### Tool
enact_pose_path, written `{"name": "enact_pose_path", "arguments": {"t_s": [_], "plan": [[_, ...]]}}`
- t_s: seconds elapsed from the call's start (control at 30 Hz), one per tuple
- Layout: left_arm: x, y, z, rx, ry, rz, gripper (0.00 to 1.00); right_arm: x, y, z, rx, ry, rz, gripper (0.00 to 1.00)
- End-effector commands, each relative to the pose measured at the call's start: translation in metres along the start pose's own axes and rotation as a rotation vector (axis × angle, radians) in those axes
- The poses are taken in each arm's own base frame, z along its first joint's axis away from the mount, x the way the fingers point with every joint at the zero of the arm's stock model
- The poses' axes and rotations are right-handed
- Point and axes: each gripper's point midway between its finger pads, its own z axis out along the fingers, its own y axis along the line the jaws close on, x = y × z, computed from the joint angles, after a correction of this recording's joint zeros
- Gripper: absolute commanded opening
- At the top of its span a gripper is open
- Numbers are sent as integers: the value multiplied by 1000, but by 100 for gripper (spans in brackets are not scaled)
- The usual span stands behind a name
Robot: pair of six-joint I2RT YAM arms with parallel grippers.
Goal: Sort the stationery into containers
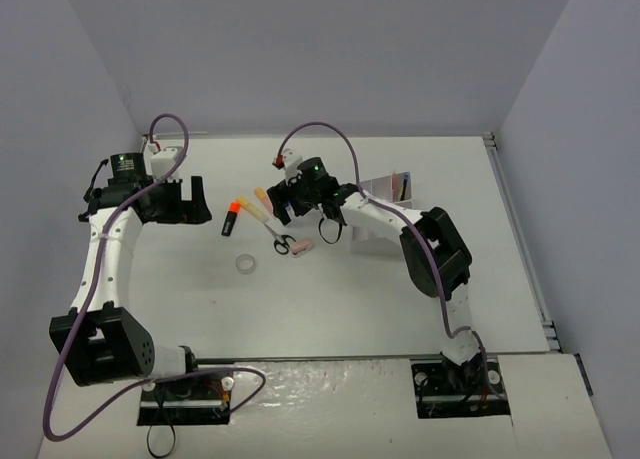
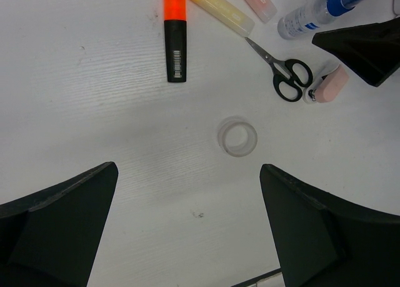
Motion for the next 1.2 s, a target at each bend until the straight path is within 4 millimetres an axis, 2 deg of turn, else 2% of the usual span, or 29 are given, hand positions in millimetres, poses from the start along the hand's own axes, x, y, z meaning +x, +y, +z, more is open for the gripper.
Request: {"name": "enact_pose_path", "arguments": {"t_s": [0.0, 0.13, 0.3, 0.47, 0.6, 0.73, 0.83, 1.03, 1.17], "plan": [[-19, -3, -10, 10, -75, 6, 97, -36, 2, 3, 3, -97, -11, 77], [-20, -2, -11, 3, -80, 6, 97, -34, 3, 5, 2, -93, -14, 69], [-19, -2, -9, 10, -77, -5, 97, -30, 3, 10, -5, -86, -17, 63], [-21, -1, -9, 12, -76, -7, 97, -27, 5, 18, -21, -82, -15, 51], [-20, -1, -6, 16, -68, -11, 97, -28, 7, 21, -27, -84, -25, 36], [-20, 1, -4, 17, -66, -12, 97, -32, 5, 21, -19, -93, -42, 14], [-20, 2, -2, 18, -61, -12, 97, -37, 6, 17, -18, -103, -53, 2], [-22, 3, -2, 17, -61, -10, 97, -57, 1, 1, 9, -145, -58, 0], [-22, 4, 0, 14, -57, -10, 97, -92, -2, -25, 16, -221, -24, 0]]}}
